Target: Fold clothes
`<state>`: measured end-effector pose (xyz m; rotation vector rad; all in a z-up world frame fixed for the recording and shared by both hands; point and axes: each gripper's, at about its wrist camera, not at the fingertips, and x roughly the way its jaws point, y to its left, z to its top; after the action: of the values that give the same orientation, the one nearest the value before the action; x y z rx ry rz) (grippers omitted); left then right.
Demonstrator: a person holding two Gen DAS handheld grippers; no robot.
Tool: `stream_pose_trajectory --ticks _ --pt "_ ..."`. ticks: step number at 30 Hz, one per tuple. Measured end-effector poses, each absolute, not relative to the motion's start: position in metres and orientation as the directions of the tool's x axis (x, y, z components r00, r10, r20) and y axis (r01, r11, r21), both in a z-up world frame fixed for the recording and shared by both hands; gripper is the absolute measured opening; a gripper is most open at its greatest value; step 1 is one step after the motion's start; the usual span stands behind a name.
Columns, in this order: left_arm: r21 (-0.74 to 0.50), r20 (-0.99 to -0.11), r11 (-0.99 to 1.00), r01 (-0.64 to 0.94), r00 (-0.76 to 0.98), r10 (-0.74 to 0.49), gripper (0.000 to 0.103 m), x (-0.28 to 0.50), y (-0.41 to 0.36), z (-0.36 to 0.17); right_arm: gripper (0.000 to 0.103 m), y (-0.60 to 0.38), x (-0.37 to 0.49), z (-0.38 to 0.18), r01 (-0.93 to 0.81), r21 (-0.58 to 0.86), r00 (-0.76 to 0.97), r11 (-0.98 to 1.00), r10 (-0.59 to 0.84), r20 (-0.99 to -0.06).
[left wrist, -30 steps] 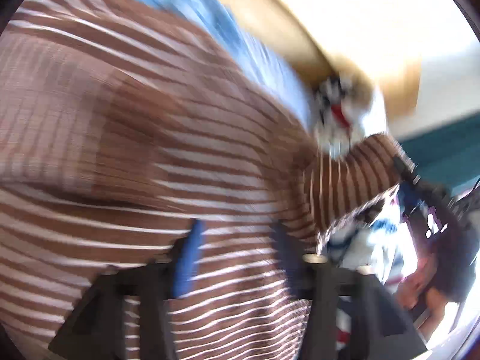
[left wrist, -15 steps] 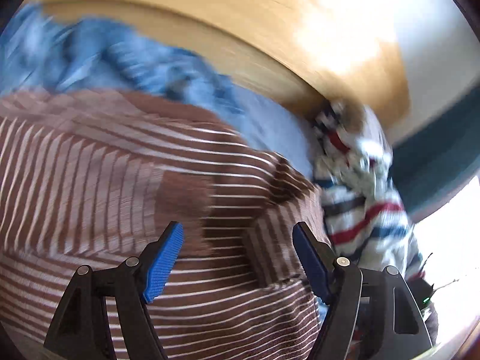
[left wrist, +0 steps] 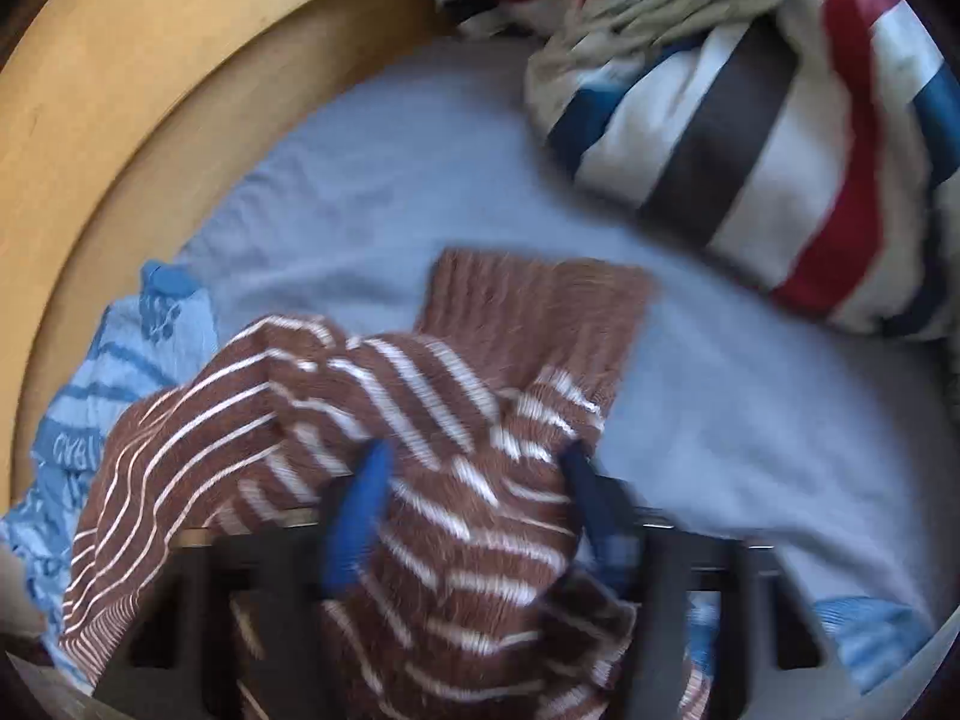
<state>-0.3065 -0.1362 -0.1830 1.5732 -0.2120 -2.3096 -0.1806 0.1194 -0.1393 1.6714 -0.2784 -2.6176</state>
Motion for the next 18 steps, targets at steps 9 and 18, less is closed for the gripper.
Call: stream_pose_trajectory --ticks 9,18 --pt "-0.321 -0.618 -0.79 0.523 -0.747 -0.244 0.013 -0.173 -0.25 -0.038 0.073 0.102 -0.175 -0.102 -0.004 0.217 -0.504 -0.976 -0.186 -0.844" --pt "-0.476 -0.821 -0.123 0.871 -0.49 -0.293 0.08 0.039 -0.328 -0.178 0.074 0.038 -0.169 -0.096 0.163 0.223 -0.456 -0.961 -0.274 -0.847"
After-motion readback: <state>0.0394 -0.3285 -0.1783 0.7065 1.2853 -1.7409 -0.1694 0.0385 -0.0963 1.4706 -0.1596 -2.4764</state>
